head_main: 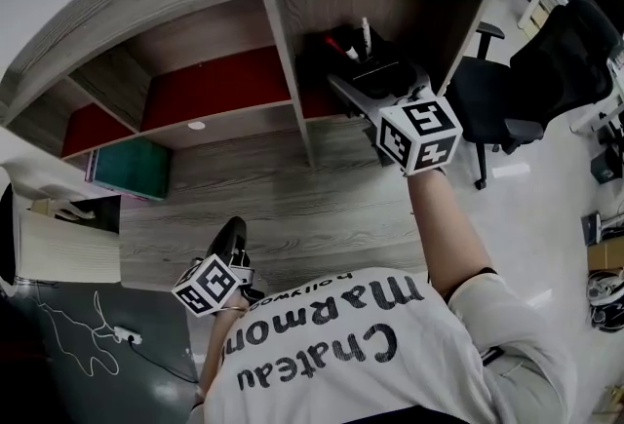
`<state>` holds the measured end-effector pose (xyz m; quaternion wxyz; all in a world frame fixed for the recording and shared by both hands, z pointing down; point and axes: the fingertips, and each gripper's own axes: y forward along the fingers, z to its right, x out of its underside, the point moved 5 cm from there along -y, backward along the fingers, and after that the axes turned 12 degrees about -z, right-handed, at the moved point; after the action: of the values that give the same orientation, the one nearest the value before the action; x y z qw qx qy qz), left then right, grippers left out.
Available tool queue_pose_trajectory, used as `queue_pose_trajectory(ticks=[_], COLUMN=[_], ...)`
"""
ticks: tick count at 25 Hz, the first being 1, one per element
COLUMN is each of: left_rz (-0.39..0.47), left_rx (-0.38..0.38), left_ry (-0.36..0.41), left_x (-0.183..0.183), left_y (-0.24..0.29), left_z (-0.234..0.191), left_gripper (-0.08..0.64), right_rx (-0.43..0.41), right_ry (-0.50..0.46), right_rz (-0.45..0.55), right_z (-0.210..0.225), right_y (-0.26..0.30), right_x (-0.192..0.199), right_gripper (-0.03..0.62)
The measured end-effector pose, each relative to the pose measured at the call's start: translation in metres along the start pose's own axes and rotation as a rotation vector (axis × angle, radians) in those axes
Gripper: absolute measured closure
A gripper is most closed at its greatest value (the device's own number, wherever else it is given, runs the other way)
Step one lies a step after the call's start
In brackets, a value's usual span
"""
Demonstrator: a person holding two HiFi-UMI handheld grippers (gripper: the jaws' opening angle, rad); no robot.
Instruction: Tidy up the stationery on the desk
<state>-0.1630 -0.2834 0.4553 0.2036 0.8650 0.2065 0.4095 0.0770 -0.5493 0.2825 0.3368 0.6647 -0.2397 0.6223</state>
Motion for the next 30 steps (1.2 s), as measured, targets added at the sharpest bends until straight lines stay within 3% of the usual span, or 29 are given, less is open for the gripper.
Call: queue_pose_trajectory(ticks=[14, 22, 30], left_rz=[0.040, 0.065, 0.056], left_rx=[0.006, 0.040, 0.132], left_ry=[0.006, 0.015, 0.080], left_x=[-0.013, -0.029, -0.036], left_y=[-0.030, -0.048, -0.062], left_z=[-0.018, -0.032, -0.025], left_gripper=[0.543, 0.543, 0.543], right_rx=[0.044, 0.122, 0.091], right_ry=[0.061, 0.084, 0.321], right_rz=[-0.054, 0.007, 0.033], right_z=[0.001, -0.013, -0.045], right_y=[0.002, -0.035, -0.085], right_x=[0.007, -0.005, 0.013], right_gripper=[0.124, 0.124, 0.126])
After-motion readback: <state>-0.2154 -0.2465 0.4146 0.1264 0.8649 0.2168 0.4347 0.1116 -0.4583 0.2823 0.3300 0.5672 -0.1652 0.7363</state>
